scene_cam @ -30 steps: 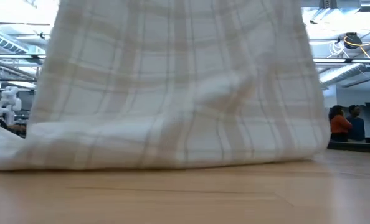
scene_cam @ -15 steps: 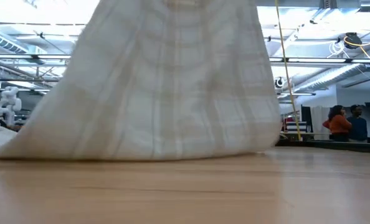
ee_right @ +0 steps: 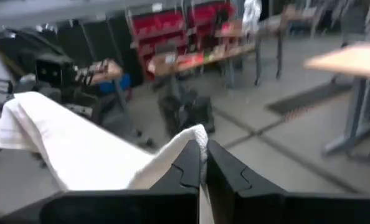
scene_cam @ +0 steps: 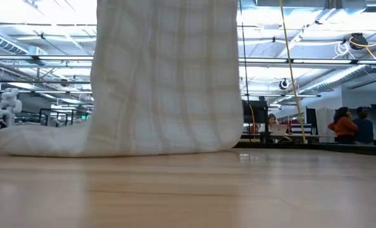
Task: Roll towel
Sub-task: Roll the towel
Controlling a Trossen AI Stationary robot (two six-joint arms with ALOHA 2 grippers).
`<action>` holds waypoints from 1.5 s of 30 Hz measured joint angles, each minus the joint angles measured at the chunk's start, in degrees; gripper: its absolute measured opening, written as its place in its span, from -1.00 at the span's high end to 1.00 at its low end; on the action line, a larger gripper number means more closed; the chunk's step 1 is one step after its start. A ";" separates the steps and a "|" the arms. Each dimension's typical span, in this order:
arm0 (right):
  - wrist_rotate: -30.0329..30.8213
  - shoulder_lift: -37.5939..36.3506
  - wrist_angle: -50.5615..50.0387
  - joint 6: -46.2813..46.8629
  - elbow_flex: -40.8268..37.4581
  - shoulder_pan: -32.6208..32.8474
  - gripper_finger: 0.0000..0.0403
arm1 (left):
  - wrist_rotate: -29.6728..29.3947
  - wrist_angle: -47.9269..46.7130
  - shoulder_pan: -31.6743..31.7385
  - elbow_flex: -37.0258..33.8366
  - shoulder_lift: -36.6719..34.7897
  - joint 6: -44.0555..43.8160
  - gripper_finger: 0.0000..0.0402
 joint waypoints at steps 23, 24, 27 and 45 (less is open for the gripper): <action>-7.02 -3.16 -39.58 13.06 -1.62 2.21 0.99 | 9.51 19.74 -9.95 -0.04 31.71 -13.05 0.95; -6.42 -3.08 -39.55 12.87 -1.62 2.21 0.99 | 9.53 19.72 -9.95 -0.04 32.57 -13.37 0.94; -3.76 -3.10 -39.46 13.14 -1.62 2.25 0.99 | 9.49 19.22 -9.93 -0.04 34.44 -13.74 0.94; -1.85 -2.51 -39.66 9.95 -1.60 2.24 0.99 | 6.74 4.63 -9.37 -0.02 35.75 -18.06 0.03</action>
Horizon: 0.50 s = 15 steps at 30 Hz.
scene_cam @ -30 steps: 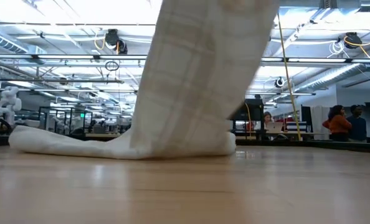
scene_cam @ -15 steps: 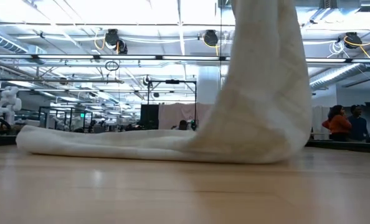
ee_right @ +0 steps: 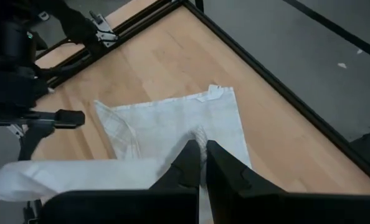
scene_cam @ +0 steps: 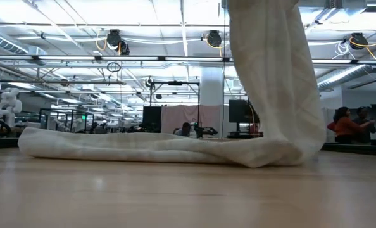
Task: Roll towel
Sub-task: Roll the towel
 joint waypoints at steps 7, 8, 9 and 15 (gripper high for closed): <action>-0.11 -0.01 0.02 -2.59 0.00 -0.01 0.99 | 5.66 -22.43 -1.19 0.04 -2.39 5.42 -0.23; -0.12 -0.01 0.01 -2.98 0.00 -0.01 0.99 | 4.86 -26.33 -1.60 0.04 -2.43 7.39 -0.23; -0.16 -0.01 0.01 -3.36 0.00 0.00 0.99 | 2.77 -31.61 -2.18 0.04 -2.66 9.40 -0.24; -1.41 -0.01 0.01 -4.47 0.00 0.01 0.99 | -12.28 -50.35 -5.20 0.02 -3.66 17.02 -0.24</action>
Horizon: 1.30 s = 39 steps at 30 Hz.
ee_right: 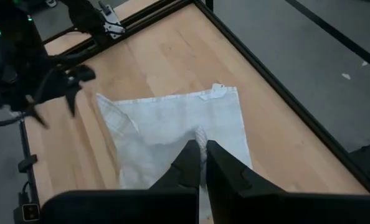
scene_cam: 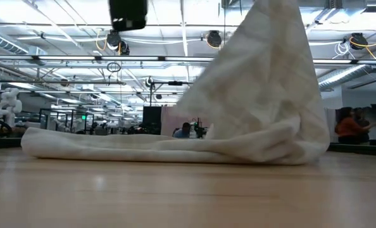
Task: Roll towel
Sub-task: Roll the towel
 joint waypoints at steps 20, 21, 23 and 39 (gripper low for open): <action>0.59 0.00 0.80 -5.53 0.00 -0.02 0.99 | -1.86 12.57 4.02 -23.36 -0.19 7.03 0.18; 0.61 0.00 1.32 -5.91 0.00 -0.02 0.99 | -1.95 13.50 3.67 -24.41 -0.20 6.22 0.20; 0.61 0.00 1.87 -6.11 0.00 -0.02 0.99 | -3.44 13.42 3.28 -26.27 -0.20 4.39 0.26; 1.77 0.00 1.92 -9.17 0.00 -0.04 0.99 | 7.30 20.93 -0.79 -34.43 -0.17 -5.00 0.96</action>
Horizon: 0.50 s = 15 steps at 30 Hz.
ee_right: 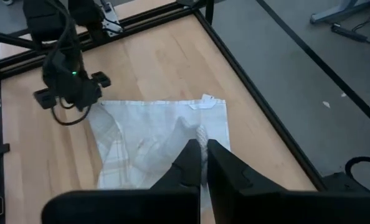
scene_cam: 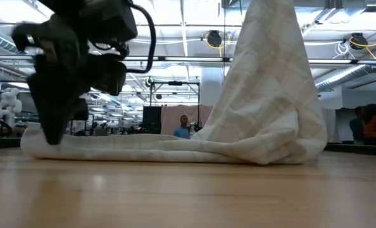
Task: Roll towel
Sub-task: Roll the towel
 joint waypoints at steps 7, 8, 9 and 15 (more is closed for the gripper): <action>-0.07 0.00 -0.02 -0.76 0.00 0.00 0.99 | 2.46 10.87 -4.96 0.42 -0.08 -12.71 0.95; -0.09 -0.02 0.00 -0.76 0.00 0.00 0.99 | 1.17 10.45 -5.15 0.42 -0.44 -14.66 0.95; -0.11 -0.04 -0.02 -0.76 0.00 0.01 0.99 | -0.61 9.56 -5.24 0.40 -0.96 -16.57 0.95; -0.17 -0.13 -0.02 -0.76 0.00 0.02 0.99 | -7.94 2.03 -3.87 0.40 -5.71 -17.47 0.67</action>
